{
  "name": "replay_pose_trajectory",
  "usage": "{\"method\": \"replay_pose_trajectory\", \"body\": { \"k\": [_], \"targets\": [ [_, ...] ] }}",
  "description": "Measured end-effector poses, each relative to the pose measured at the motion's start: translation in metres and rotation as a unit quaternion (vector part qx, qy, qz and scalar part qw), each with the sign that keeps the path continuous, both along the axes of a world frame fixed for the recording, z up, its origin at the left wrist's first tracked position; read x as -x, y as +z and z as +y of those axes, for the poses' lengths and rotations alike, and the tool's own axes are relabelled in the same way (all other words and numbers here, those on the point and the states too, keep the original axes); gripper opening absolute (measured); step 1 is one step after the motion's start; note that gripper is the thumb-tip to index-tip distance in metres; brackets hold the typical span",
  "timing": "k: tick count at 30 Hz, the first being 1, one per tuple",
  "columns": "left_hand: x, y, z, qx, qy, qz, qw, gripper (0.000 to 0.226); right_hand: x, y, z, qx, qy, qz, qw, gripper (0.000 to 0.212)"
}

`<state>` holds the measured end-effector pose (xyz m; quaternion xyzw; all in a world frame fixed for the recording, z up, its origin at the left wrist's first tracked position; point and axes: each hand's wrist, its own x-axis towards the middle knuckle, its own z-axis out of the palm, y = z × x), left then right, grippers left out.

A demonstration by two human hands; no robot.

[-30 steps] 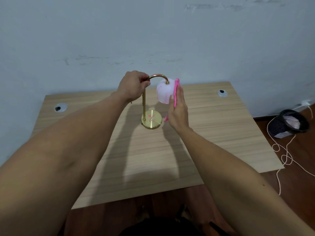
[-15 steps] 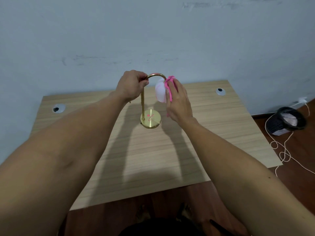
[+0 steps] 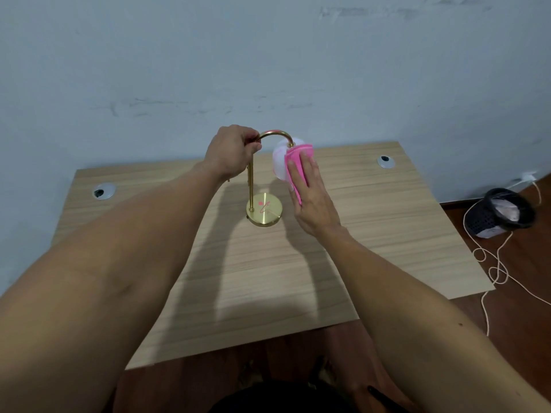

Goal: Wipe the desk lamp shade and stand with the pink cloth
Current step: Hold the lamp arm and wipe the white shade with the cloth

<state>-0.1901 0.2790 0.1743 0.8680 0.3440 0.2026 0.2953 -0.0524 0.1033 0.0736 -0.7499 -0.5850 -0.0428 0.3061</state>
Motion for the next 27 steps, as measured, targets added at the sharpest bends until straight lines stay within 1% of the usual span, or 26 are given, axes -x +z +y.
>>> {"method": "replay_pose_trajectory", "body": {
  "k": [3, 5, 6, 7, 8, 9, 10, 11, 12, 13, 14, 15, 16, 17, 18, 19, 20, 21, 22, 23, 24, 27],
  "targets": [
    [0.001, -0.001, 0.0, 0.003, 0.002, 0.002, 1.0, 0.014, 0.003, -0.017, -0.014, 0.0, 0.008, 0.016, 1.0, 0.061],
    [0.001, -0.001, 0.0, 0.007, 0.004, 0.001, 1.0, 0.014, 0.004, -0.027, -0.023, 0.022, -0.012, 0.001, 1.0, 0.06],
    [0.001, -0.001, 0.0, 0.01, 0.004, 0.0, 1.0, 0.014, 0.005, -0.03, -0.026, 0.035, -0.037, 0.012, 0.999, 0.056],
    [0.001, -0.001, 0.0, 0.012, 0.004, -0.002, 1.0, 0.014, 0.008, -0.029, -0.031, 0.051, -0.073, 0.043, 0.995, 0.05],
    [0.001, -0.001, 0.0, 0.012, 0.005, -0.003, 1.0, 0.014, 0.01, -0.024, -0.032, 0.065, -0.132, 0.116, 0.982, 0.043],
    [0.002, -0.002, -0.001, 0.012, 0.005, -0.004, 1.0, 0.014, 0.011, -0.014, -0.031, 0.07, -0.204, 0.215, 0.953, 0.039],
    [0.001, -0.002, -0.001, 0.012, 0.006, -0.005, 1.0, 0.014, 0.007, -0.008, -0.026, 0.07, -0.272, 0.316, 0.906, 0.039],
    [0.001, -0.002, -0.001, 0.011, 0.005, -0.007, 1.0, 0.014, 0.003, 0.001, -0.022, 0.056, -0.319, 0.383, 0.865, 0.04],
    [0.001, -0.002, -0.002, 0.011, 0.005, -0.007, 1.0, 0.014, -0.004, 0.007, -0.012, 0.03, -0.348, 0.425, 0.835, 0.041],
    [0.001, -0.002, -0.002, 0.012, 0.005, -0.008, 1.0, 0.014, -0.006, 0.017, -0.004, -0.004, -0.365, 0.449, 0.816, 0.042],
    [0.001, -0.001, -0.002, 0.013, 0.006, -0.007, 1.0, 0.014, -0.009, 0.026, 0.006, -0.038, -0.365, 0.464, 0.806, 0.045],
    [0.001, -0.001, -0.001, 0.013, 0.006, -0.007, 1.0, 0.014, -0.008, 0.039, 0.014, -0.071, -0.349, 0.477, 0.804, 0.055],
    [0.001, -0.001, -0.001, 0.013, 0.006, -0.006, 1.0, 0.014, -0.008, 0.046, 0.023, -0.094, -0.315, 0.491, 0.807, 0.064],
    [0.001, -0.001, -0.001, 0.011, 0.004, -0.004, 1.0, 0.014, -0.002, 0.056, 0.028, -0.108, -0.269, 0.495, 0.819, 0.064],
    [0.001, 0.0, -0.001, 0.01, 0.004, -0.002, 1.0, 0.014, 0.005, 0.059, 0.033, -0.117, -0.216, 0.461, 0.853, 0.057],
    [0.001, 0.0, -0.001, 0.01, 0.003, -0.002, 1.0, 0.014, 0.014, 0.06, 0.038, -0.122, -0.166, 0.398, 0.894, 0.052],
    [0.001, 0.0, -0.001, 0.01, 0.003, -0.003, 1.0, 0.014, 0.018, 0.05, 0.044, -0.114, -0.12, 0.339, 0.926, 0.053],
    [0.001, -0.001, 0.0, 0.009, 0.002, -0.004, 1.0, 0.015, 0.029, 0.045, 0.044, -0.095, -0.094, 0.285, 0.949, 0.056],
    [0.001, -0.001, 0.0, 0.006, 0.002, -0.005, 1.0, 0.015, 0.032, 0.023, 0.048, -0.081, -0.099, 0.252, 0.959, 0.06],
    [0.001, -0.002, 0.0, 0.004, 0.001, -0.005, 1.0, 0.015, 0.04, 0.011, 0.045, -0.074, -0.114, 0.239, 0.962, 0.064],
    [0.001, -0.002, 0.0, 0.004, 0.001, -0.005, 1.0, 0.015, 0.042, -0.008, 0.045, -0.075, -0.127, 0.242, 0.959, 0.068],
    [0.001, -0.003, 0.0, 0.006, 0.001, -0.004, 1.0, 0.015, 0.058, -0.023, 0.03, -0.075, -0.139, 0.289, 0.944, 0.071]
  ]
}}
